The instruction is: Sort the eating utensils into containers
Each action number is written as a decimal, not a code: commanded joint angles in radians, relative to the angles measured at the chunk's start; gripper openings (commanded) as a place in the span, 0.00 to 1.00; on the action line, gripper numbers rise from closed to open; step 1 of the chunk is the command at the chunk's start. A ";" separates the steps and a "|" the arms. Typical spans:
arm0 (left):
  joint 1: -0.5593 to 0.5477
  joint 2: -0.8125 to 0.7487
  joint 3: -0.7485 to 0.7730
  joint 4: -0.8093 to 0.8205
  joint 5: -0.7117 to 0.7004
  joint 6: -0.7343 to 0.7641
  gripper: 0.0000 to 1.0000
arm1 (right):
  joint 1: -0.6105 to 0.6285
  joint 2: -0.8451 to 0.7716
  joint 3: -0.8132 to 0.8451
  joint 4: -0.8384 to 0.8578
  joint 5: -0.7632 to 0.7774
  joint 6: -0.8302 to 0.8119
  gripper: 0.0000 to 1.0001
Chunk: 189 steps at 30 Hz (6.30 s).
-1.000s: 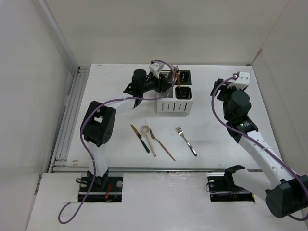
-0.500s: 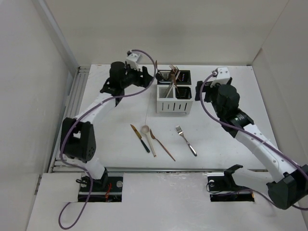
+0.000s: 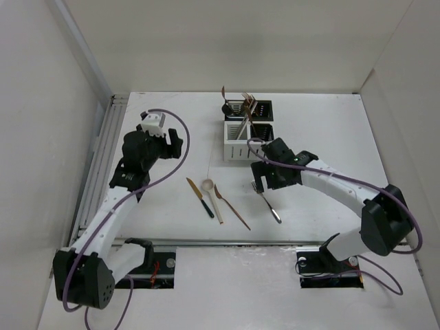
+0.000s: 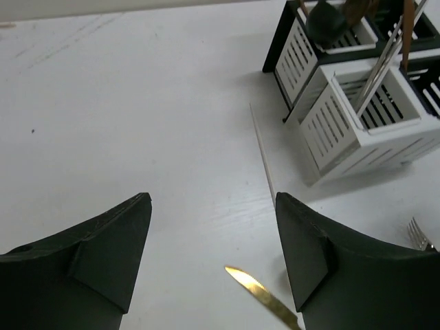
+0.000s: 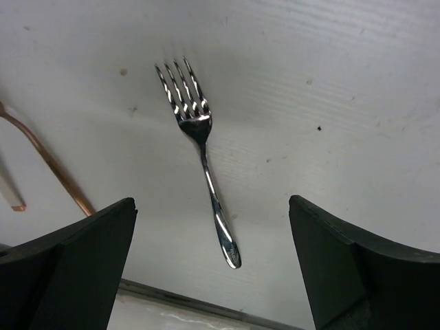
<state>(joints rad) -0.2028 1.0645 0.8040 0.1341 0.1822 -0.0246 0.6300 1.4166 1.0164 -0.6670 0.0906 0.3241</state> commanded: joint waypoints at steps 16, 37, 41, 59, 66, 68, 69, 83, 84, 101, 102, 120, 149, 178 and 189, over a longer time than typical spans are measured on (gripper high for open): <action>0.023 -0.233 -0.132 0.055 -0.099 -0.060 0.75 | 0.051 0.347 -0.015 0.021 -0.022 0.069 0.58; 0.080 -0.203 -0.132 0.045 -0.067 -0.069 0.76 | 0.175 0.043 0.114 0.136 -0.106 -0.210 0.00; 0.121 -0.180 -0.123 0.033 -0.041 -0.093 0.76 | 0.175 -0.132 0.191 0.327 -0.001 -0.313 0.00; 0.144 0.190 0.162 -0.030 0.003 0.005 0.75 | -0.282 0.461 0.629 1.324 -0.124 -0.444 0.00; 0.144 0.397 0.346 -0.053 -0.018 0.037 0.75 | -0.328 0.574 0.610 1.324 -0.124 -0.349 0.00; 0.144 0.439 0.373 -0.053 -0.032 0.046 0.75 | -0.328 0.549 0.573 1.324 -0.124 -0.312 0.00; 0.144 0.449 0.386 -0.053 -0.032 0.046 0.75 | -0.328 0.539 0.556 1.311 -0.124 -0.303 0.00; 0.144 0.502 0.377 -0.033 -0.004 0.018 0.75 | -0.328 0.469 0.424 1.195 -0.094 -0.273 0.00; 0.144 0.502 0.377 -0.033 -0.004 0.018 0.75 | -0.319 0.478 0.424 1.181 -0.094 -0.273 0.00; 0.144 0.434 0.270 0.038 0.014 0.000 0.75 | -0.319 0.378 0.392 1.118 -0.109 -0.283 0.61; 0.144 0.417 0.256 0.047 0.023 0.000 0.75 | -0.319 0.352 0.377 1.118 -0.109 -0.292 0.68; 0.144 0.065 -0.077 0.137 0.042 -0.080 0.75 | 0.203 0.100 0.034 0.331 -0.175 -0.363 0.89; 0.144 -0.156 -0.189 0.062 0.002 -0.052 0.75 | 0.358 0.478 0.126 0.320 0.028 -0.169 0.00; 0.163 0.097 -0.048 0.108 0.083 -0.012 0.75 | -0.202 0.226 0.480 1.141 0.130 -0.398 0.00; 0.163 0.371 0.174 0.079 0.143 0.054 0.74 | -0.303 0.551 0.609 1.339 0.130 -0.341 0.00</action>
<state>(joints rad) -0.0437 1.4132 0.8913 0.1898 0.2970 -0.0071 0.3370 1.9663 1.5486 0.5106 0.2291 -0.0330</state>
